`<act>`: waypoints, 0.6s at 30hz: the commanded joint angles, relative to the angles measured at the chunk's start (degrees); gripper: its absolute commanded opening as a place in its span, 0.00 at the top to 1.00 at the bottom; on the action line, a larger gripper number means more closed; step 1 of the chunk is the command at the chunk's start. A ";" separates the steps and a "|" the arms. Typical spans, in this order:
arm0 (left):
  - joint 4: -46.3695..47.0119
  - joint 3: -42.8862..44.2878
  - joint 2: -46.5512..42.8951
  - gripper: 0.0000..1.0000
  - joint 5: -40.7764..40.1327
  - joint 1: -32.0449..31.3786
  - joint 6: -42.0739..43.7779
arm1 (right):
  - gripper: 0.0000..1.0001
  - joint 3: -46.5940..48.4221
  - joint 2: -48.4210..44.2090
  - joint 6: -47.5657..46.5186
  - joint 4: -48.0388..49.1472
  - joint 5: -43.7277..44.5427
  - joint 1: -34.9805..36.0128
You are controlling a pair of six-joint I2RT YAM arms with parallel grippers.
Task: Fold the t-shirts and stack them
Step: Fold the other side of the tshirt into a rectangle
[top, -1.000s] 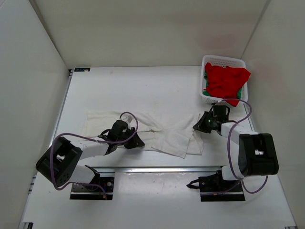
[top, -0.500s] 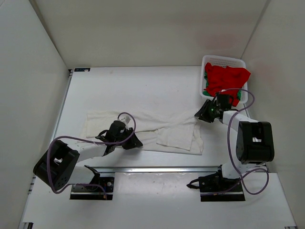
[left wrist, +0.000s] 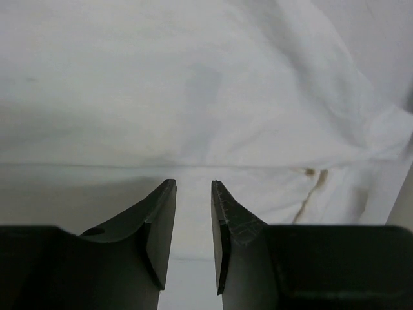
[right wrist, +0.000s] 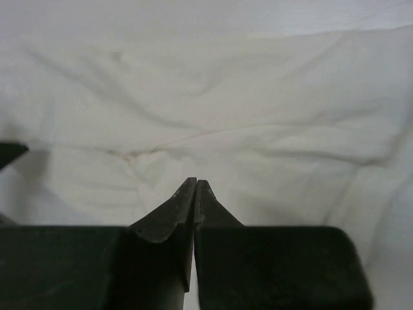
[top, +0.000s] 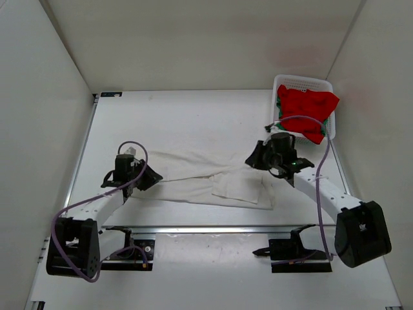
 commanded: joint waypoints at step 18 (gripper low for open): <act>-17.53 4.78 -3.54 0.58 -21.33 23.58 -1.39 | 0.69 -6.27 0.90 -4.43 5.79 -4.38 19.02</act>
